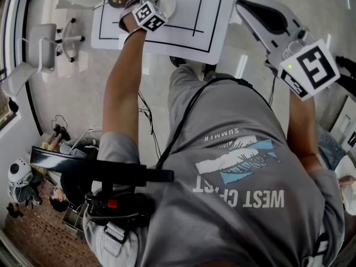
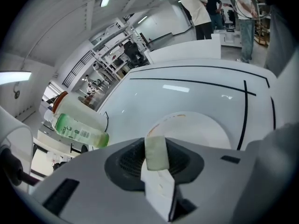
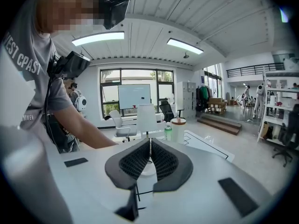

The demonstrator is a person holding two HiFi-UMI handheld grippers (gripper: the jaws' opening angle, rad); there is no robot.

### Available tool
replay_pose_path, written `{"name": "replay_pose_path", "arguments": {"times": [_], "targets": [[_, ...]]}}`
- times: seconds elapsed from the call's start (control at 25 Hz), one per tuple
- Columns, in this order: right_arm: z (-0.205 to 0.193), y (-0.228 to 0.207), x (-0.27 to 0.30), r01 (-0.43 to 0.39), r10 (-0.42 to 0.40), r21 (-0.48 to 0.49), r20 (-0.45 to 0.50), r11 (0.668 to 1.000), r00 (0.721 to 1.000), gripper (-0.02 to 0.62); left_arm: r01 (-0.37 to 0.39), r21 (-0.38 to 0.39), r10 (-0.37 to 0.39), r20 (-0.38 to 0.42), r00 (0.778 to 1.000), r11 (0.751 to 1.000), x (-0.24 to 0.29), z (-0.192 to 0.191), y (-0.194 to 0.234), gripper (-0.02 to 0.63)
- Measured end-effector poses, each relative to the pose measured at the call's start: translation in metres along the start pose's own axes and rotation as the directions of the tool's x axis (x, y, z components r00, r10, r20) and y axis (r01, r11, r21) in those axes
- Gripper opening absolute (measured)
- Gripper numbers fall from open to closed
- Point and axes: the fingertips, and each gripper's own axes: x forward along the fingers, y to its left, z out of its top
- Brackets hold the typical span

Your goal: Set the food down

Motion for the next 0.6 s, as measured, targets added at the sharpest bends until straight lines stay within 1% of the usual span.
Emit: {"name": "replay_pose_path", "arguments": {"times": [0.12, 0.36, 0.6], "targets": [[-0.001, 0.0, 0.0, -0.003, 0.003, 0.0, -0.002, 1.0, 1.0, 0.009, -0.001, 0.034, 0.001, -0.016, 1.0, 0.999, 0.002, -0.005, -0.004, 0.106], [-0.004, 0.0, 0.002, -0.007, 0.007, 0.003, -0.006, 1.0, 1.0, 0.009, 0.008, 0.072, -0.004, -0.055, 0.998, 0.997, 0.008, -0.016, -0.012, 0.106], [-0.008, -0.001, 0.008, -0.015, 0.015, 0.007, -0.007, 1.0, 1.0, 0.009, 0.007, 0.092, -0.001, -0.065, 0.998, 0.996, 0.013, -0.021, -0.013, 0.106]]}}
